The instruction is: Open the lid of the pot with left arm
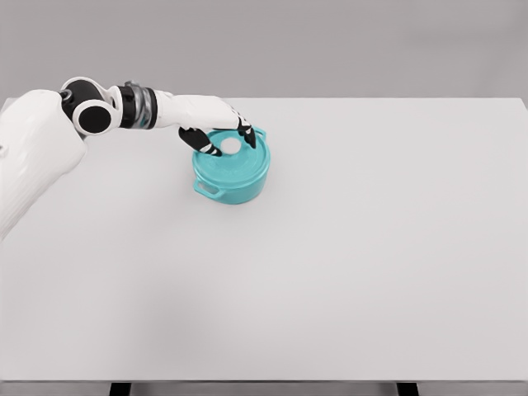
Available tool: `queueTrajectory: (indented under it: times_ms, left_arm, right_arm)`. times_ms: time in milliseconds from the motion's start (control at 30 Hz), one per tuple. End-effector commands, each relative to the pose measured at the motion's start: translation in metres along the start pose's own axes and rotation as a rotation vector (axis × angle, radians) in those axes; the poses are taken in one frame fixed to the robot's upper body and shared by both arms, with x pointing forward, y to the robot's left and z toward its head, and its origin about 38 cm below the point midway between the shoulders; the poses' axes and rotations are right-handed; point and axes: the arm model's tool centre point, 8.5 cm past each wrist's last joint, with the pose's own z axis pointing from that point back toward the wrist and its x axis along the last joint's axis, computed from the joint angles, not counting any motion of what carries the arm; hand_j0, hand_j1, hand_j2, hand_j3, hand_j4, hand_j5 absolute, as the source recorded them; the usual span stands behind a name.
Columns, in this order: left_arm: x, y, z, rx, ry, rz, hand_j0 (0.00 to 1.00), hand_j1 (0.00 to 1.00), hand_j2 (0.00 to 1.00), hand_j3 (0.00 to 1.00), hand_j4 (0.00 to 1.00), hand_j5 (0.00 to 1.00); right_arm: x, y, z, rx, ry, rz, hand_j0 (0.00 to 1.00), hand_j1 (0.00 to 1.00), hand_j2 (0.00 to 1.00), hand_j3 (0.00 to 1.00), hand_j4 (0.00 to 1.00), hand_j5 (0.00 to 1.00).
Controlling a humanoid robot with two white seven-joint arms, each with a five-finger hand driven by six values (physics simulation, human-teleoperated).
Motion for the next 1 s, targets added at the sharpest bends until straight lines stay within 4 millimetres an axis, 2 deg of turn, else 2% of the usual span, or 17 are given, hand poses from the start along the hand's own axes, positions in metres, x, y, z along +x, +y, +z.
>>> queueTrajectory:
  times_ms: [0,100,300,433,533,633,667,733,833,900,967]
  left_arm:
    - [0.0,0.0,0.0,0.004,-0.001,0.006,0.64,0.64,0.64,0.64,0.64,0.64]
    - [0.001,-0.001,0.0,0.003,-0.003,0.007,0.62,0.62,0.62,0.62,0.62,0.62]
    - [0.001,-0.002,0.0,0.004,-0.004,0.009,0.49,0.49,0.49,0.49,0.49,0.49]
    - [-0.009,-0.005,0.015,0.001,0.026,0.006,0.41,0.41,0.41,0.41,0.41,0.41]
    - [-0.015,-0.002,0.027,0.013,0.042,0.014,0.41,0.41,0.41,0.41,0.41,0.41]
    - [-0.026,0.002,0.07,0.036,0.083,-0.008,0.4,0.4,0.4,0.4,0.4,0.4]
    - [-0.031,0.003,0.092,0.04,0.109,-0.017,0.4,0.4,0.4,0.4,0.4,0.4]
    - [-0.043,-0.001,0.123,0.039,0.164,-0.018,0.4,0.4,0.4,0.4,0.4,0.4]
    - [-0.055,-0.01,0.146,0.032,0.217,0.0,0.4,0.4,0.4,0.4,0.4,0.4]
    - [-0.062,-0.026,0.159,0.016,0.247,0.029,0.41,0.41,0.41,0.41,0.41,0.41]
    - [-0.063,-0.029,0.159,0.015,0.248,0.035,0.43,0.43,0.43,0.43,0.43,0.43]
  right_arm:
    - [0.0,0.0,0.0,0.0,0.0,0.0,1.0,1.0,1.0,1.0,1.0,1.0]
    - [0.0,0.0,0.0,0.0,0.0,0.0,1.0,1.0,1.0,1.0,1.0,1.0]
    - [0.0,0.0,0.0,0.0,0.0,0.0,1.0,1.0,1.0,1.0,1.0,1.0]
    - [0.0,0.0,0.0,0.0,-0.001,0.0,1.0,1.0,1.0,1.0,1.0,1.0]
    - [0.0,0.0,0.0,0.0,0.0,0.0,1.0,1.0,1.0,1.0,1.0,1.0]
    - [0.0,0.0,0.0,0.0,0.0,0.0,1.0,1.0,1.0,1.0,1.0,1.0]
    - [0.0,0.0,0.0,0.0,0.0,0.0,1.0,1.0,1.0,1.0,1.0,1.0]
    - [0.0,0.0,0.0,0.0,0.0,0.0,1.0,1.0,1.0,1.0,1.0,1.0]
    - [0.0,0.0,0.0,0.0,0.0,0.0,1.0,1.0,1.0,1.0,1.0,1.0]
    - [0.0,0.0,0.0,0.0,0.0,0.0,1.0,1.0,1.0,1.0,1.0,1.0]
    - [0.0,0.0,0.0,0.0,0.0,0.0,1.0,1.0,1.0,1.0,1.0,1.0]
